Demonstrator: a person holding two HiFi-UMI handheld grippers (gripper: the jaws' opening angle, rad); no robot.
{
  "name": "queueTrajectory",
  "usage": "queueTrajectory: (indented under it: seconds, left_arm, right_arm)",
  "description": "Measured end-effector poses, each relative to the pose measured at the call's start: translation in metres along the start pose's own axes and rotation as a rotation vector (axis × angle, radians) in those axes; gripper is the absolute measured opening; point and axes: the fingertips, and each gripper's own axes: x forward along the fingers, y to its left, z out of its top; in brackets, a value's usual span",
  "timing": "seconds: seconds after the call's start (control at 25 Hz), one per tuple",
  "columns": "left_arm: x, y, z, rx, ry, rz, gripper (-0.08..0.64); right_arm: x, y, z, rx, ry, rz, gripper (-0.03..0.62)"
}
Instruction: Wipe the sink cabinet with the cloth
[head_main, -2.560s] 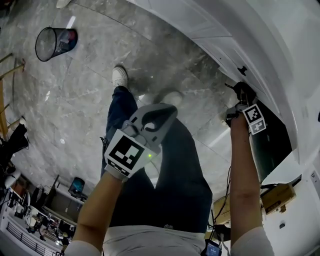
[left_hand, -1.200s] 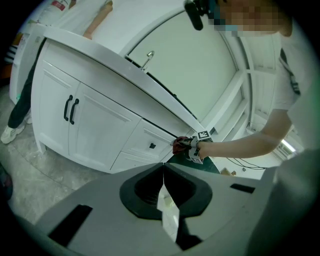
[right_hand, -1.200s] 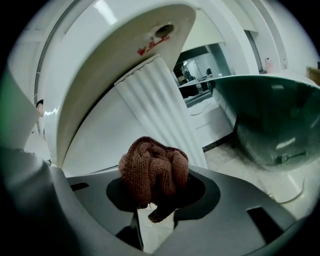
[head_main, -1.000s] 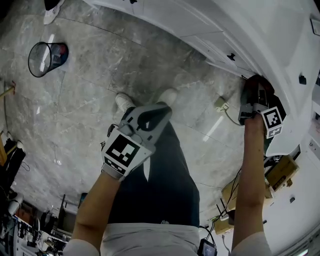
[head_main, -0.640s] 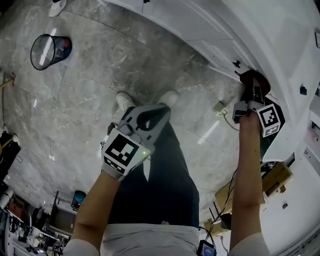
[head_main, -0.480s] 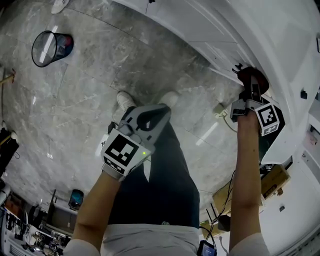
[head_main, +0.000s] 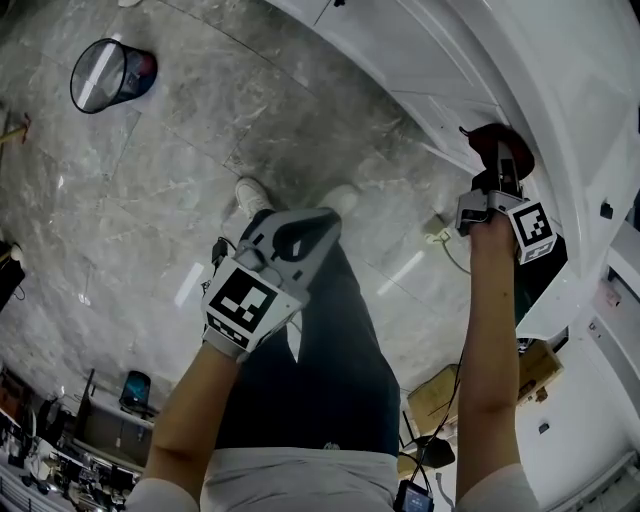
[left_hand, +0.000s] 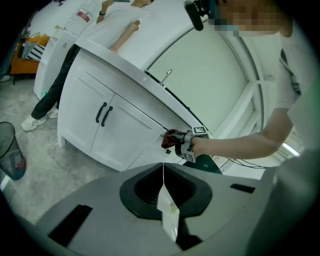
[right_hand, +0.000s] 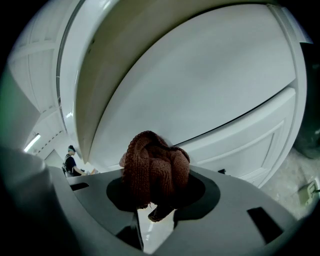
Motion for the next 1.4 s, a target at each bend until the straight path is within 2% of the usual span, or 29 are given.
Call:
queueTrajectory:
  seconds: [0.16,0.32,0.48,0.68,0.92,1.12,1.4]
  left_arm:
    - [-0.011,0.01,0.002,-0.002,-0.017,0.003,0.015]
    - [-0.02,0.015,0.002,0.024,-0.02,-0.006,0.015]
    - [-0.028,0.022,-0.005,0.031,-0.009,0.003,0.015]
    - [-0.023,0.029,-0.005,-0.019,-0.031,0.056,0.015]
    - [0.0,0.022,-0.002,-0.039,-0.068,0.119,0.015]
    - [0.016,0.011,-0.005,-0.069,-0.084,0.183,0.015]
    - [0.033,0.011,-0.016,-0.161,-0.13,0.28,0.015]
  right_arm:
    - [0.012,0.017,-0.007,0.004,0.008,0.026,0.155]
    - [0.023,0.035,-0.015,-0.049,0.024,0.071,0.155]
    - [0.025,0.035,-0.023,-0.007,0.006,0.055,0.155]
    - [0.016,0.011,-0.063,0.076,0.064,0.009,0.155]
    - [0.021,-0.016,-0.05,0.157,0.004,0.019,0.155]
    - [0.041,-0.021,-0.035,0.116,0.008,0.048,0.155]
    - [0.066,-0.037,-0.057,0.066,0.141,0.071,0.155]
